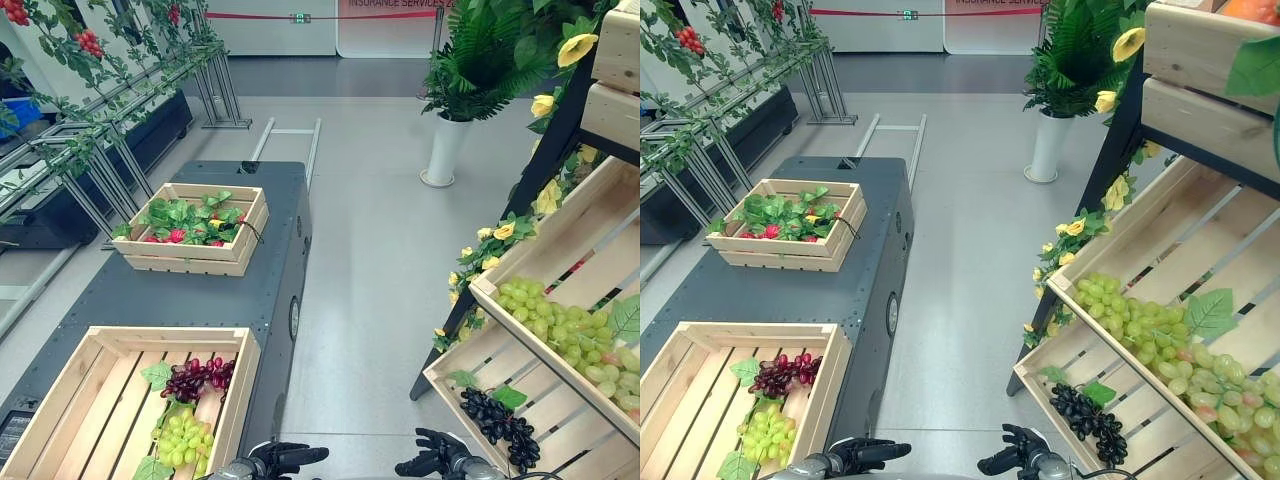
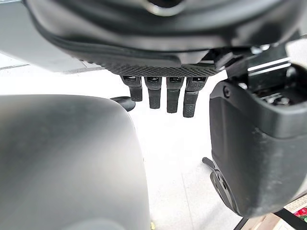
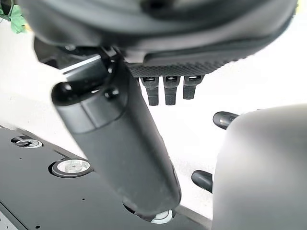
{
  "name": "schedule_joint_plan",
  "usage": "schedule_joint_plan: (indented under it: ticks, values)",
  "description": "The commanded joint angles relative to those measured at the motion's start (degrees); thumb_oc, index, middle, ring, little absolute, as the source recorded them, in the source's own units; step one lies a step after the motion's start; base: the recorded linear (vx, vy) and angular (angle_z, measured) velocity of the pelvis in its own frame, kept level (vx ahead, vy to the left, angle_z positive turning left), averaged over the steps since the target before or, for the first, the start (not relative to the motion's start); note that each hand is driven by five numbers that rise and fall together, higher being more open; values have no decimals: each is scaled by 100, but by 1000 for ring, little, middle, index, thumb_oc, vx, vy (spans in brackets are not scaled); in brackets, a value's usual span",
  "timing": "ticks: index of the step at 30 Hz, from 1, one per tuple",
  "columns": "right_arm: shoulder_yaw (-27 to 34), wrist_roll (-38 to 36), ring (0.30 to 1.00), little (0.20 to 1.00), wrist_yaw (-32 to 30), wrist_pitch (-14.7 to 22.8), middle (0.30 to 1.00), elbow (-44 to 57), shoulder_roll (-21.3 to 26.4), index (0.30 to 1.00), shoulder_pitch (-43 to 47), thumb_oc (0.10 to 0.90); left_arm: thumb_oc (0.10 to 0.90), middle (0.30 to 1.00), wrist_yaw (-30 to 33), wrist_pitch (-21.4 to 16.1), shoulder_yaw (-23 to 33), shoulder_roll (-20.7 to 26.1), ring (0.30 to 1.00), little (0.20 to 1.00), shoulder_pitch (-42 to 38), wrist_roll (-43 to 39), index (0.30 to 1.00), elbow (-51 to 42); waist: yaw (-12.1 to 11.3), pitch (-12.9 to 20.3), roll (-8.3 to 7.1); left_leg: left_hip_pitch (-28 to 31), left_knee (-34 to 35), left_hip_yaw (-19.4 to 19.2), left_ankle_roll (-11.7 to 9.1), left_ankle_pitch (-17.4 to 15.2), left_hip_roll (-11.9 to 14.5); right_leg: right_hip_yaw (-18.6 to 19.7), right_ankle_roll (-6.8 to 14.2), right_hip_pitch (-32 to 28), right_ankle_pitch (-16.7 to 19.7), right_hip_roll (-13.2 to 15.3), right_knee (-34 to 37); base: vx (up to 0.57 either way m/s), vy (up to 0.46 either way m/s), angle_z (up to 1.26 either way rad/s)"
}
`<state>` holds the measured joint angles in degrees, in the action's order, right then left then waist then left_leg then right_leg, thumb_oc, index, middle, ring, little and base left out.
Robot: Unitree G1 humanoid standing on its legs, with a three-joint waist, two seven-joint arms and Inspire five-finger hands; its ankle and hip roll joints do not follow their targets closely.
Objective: Pick up the fruits from the basket on one side to the basket on the other side
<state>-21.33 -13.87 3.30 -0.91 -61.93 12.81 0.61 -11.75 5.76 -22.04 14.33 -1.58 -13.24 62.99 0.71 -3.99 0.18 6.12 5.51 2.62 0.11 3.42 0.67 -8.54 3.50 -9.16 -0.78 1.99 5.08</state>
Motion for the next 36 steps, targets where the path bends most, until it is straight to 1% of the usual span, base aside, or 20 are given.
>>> schedule_joint_plan:
  ticks: [1,4,6,8,10,14,17,18,19,20,22,23,24,25,26,27,29,32,35,36]
  values:
    - [-186,71,900,900,182,127,900,-168,0,900,356,800,800,900,-77,-183,-113,-147,900,900,-403,-11,900,153,-156,-152,15,55,-51,-324,73,-560,-249,47,98,273,-78,47,-201,164,-96,45]
    - [-197,65,900,900,175,111,900,-165,-5,900,364,800,800,900,-111,-282,-106,-148,900,900,-402,-1,900,190,-156,-148,19,58,-51,-309,68,-561,-251,35,94,266,-80,47,-196,0,0,0]
    - [-184,47,900,900,174,113,900,-155,8,900,344,800,800,900,-308,-392,-125,-128,900,900,-400,162,900,163,-149,-141,24,57,-51,-312,63,-555,-251,40,98,270,-81,47,-206,0,0,0]
    - [-203,34,900,900,181,64,900,-128,21,900,364,800,800,900,-374,-496,-175,-107,900,900,-415,86,900,79,-137,-150,37,56,-51,-311,57,-552,-246,57,95,278,-82,39,-213,0,0,0]
    - [-207,50,900,900,190,23,900,-96,45,900,367,800,800,900,-331,-709,-168,-85,900,900,-437,149,900,-47,-132,-154,51,58,-51,-304,56,-558,-250,65,93,278,-83,36,-206,0,0,0]
    - [-254,8,900,900,215,-122,900,135,182,900,363,800,800,900,-220,-1139,-449,286,900,900,-539,743,900,-1103,-122,-208,91,29,-51,-327,28,-529,-234,87,97,319,-81,33,-235,0,0,0]
    - [-262,-6,900,900,246,-190,900,272,294,900,362,800,800,900,-15,-1097,-544,602,900,900,-610,828,900,-1881,-126,-252,128,7,-51,-318,32,-507,-231,90,94,345,-80,30,-253,0,0,0]
    - [-271,-22,900,900,259,-202,900,314,348,900,363,800,800,900,174,-1180,-581,776,900,900,-667,899,900,-2211,-133,-269,146,-7,-51,-311,34,-496,-230,87,92,357,-80,30,-259,0,0,0]
    - [-247,-37,900,900,285,-190,900,360,428,900,325,800,800,900,489,-1133,-505,1117,900,900,-739,861,900,-2823,-157,-293,166,-20,-51,-292,45,-487,-237,74,90,360,-82,32,-261,0,0,0]
    - [-247,-37,900,900,285,-190,900,361,427,900,325,800,800,900,489,-1130,-504,1120,900,900,-736,861,900,-2829,-156,-293,164,-19,-51,-291,45,-487,-238,74,90,359,-82,33,-261,0,0,0]
    - [-151,-32,900,900,295,-162,900,449,483,900,198,800,800,900,684,-1017,-149,1492,900,900,-719,856,900,-3565,-217,-302,168,-44,-51,-264,53,-483,-245,28,79,349,-83,46,-241,0,0,0]
    - [-46,-5,900,900,281,-116,900,491,485,900,81,800,800,900,843,-1083,122,1730,900,900,-644,1129,900,-3996,-262,-298,162,-58,-52,-243,58,-482,-250,-9,77,337,-79,57,-227,0,0,0]
    - [-21,-4,900,900,280,-101,900,496,484,900,53,800,800,900,981,-1112,188,1776,900,900,-612,1255,900,-4072,-273,-299,159,-63,-53,-235,58,-479,-252,-19,75,336,-78,60,-226,22,-8,4]
    - [37,-17,900,900,281,-66,900,518,483,900,-28,800,800,900,1204,-1214,422,1969,900,900,-524,1526,900,-4319,-310,-298,153,-74,-53,-212,54,-475,-256,-47,73,325,-77,69,-210,16,-5,9]
    - [46,-16,900,900,281,-61,900,526,483,900,-43,800,800,900,1250,-1239,467,2001,900,900,-506,1573,900,-4354,-314,-300,151,-76,-53,-208,54,-475,-258,-54,73,322,-76,72,-206,31,-8,17]
    - [95,-2,900,900,291,-34,900,560,484,900,-121,800,800,900,1458,-1273,760,2175,900,900,-440,1788,900,-4569,-351,-308,146,-88,-51,-192,56,-472,-266,-83,66,312,-71,80,-187,37,-7,20]
    - [151,42,900,900,277,0,900,619,471,900,-254,800,800,900,1590,-1318,1195,2390,900,900,-330,2079,900,-4821,-394,-316,144,-98,-51,-179,58,-477,-276,-126,62,302,-69,96,-170,39,-4,13]
    - [171,78,900,900,227,30,900,669,443,900,-397,800,800,900,1890,-1305,1562,2558,900,900,-201,2382,900,-4991,-411,-303,137,-128,-51,-151,48,-474,-285,-156,64,302,-62,107,-148,36,6,8]
    - [185,179,900,900,145,85,900,705,372,900,-560,800,800,900,2786,-1087,2083,2718,900,900,-55,3100,900,-5026,-436,-281,121,-178,-51,-102,23,-469,-297,-193,73,303,-50,121,-106,46,23,9]
    - [180,207,900,900,133,93,900,715,362,900,-584,800,800,900,2933,-1060,2143,2745,900,900,-40,3205,900,-4998,-436,-278,117,-186,-51,-96,19,-468,-297,-196,75,307,-50,121,-104,48,24,13]
